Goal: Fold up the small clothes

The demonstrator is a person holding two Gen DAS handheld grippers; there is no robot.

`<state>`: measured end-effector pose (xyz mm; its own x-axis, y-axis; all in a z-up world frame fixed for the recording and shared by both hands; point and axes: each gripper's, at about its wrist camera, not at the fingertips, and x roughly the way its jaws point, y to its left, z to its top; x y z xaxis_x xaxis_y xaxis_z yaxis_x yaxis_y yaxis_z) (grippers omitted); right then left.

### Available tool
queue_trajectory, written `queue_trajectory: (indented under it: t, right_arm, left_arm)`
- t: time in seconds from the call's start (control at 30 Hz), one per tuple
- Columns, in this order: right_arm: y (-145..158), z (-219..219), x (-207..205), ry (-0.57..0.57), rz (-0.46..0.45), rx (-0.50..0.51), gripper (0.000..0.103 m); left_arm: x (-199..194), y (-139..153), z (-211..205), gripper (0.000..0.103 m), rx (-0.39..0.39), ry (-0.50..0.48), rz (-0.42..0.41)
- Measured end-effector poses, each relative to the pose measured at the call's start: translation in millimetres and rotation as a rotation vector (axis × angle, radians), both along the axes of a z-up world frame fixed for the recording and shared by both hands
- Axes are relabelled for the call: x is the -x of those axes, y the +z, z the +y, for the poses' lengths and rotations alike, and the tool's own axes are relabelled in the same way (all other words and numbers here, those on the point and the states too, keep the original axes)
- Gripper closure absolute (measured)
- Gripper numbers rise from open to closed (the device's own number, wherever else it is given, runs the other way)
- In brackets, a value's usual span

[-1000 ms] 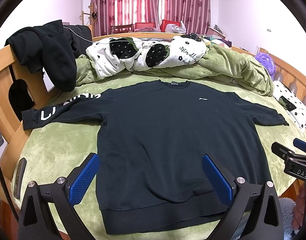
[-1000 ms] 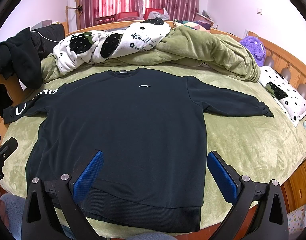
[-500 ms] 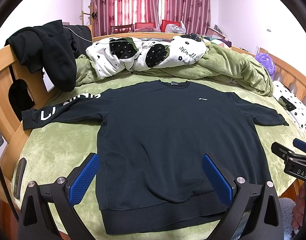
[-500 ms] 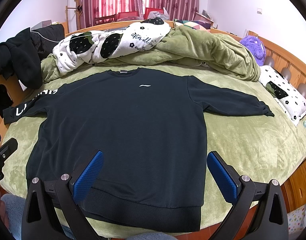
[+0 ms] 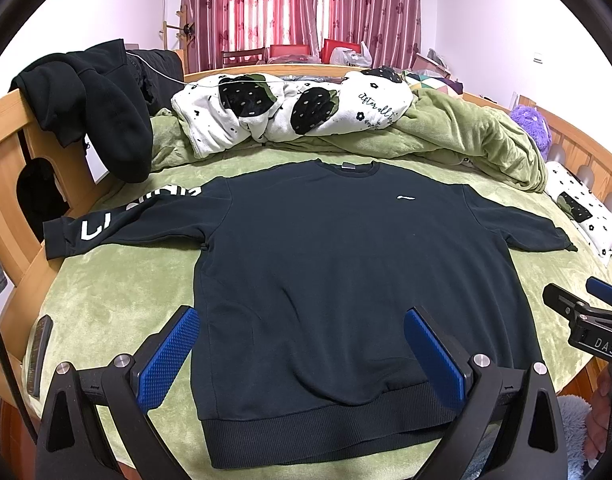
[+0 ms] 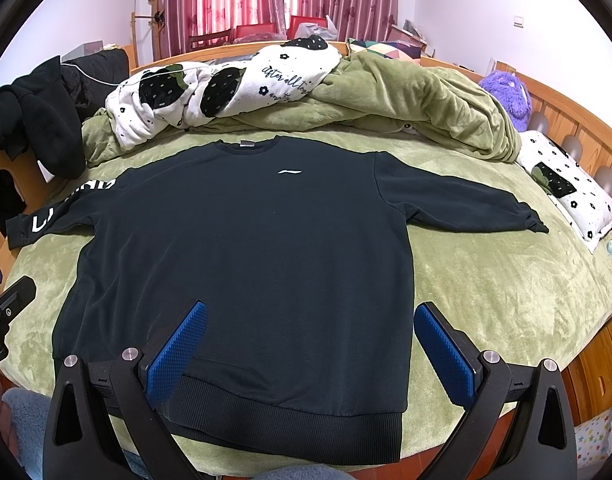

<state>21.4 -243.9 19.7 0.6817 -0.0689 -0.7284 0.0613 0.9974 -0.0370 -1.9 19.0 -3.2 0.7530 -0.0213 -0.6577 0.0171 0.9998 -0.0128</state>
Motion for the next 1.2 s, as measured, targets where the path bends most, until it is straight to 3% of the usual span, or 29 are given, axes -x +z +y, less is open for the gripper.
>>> queue_trajectory:
  t: [0.23, 0.43, 0.73, 1.2]
  right_arm:
    - [0.4, -1.3, 3.1, 0.014, -0.011, -0.001, 0.001]
    - [2.1, -3.5, 6.8, 0.039, -0.011, 0.007, 0.001]
    - [17.9, -9.0, 16.7, 0.03, -0.036, -0.074, 0.001]
    - [35.6, 12.7, 39.2, 0.056, -0.043, -0.057, 0.001]
  left_arm:
    - [-1.3, 3.7, 3.6, 0.0, 0.025, -0.009, 0.006]
    - [10.5, 16.3, 6.8, 0.0, -0.021, 0.004, -0.045]
    - [22.5, 37.1, 23.0, 0.0, 0.007, 0.029, -0.07]
    - [40.8, 33.4, 35.7, 0.0, 0.042, -0.002, -0.067]
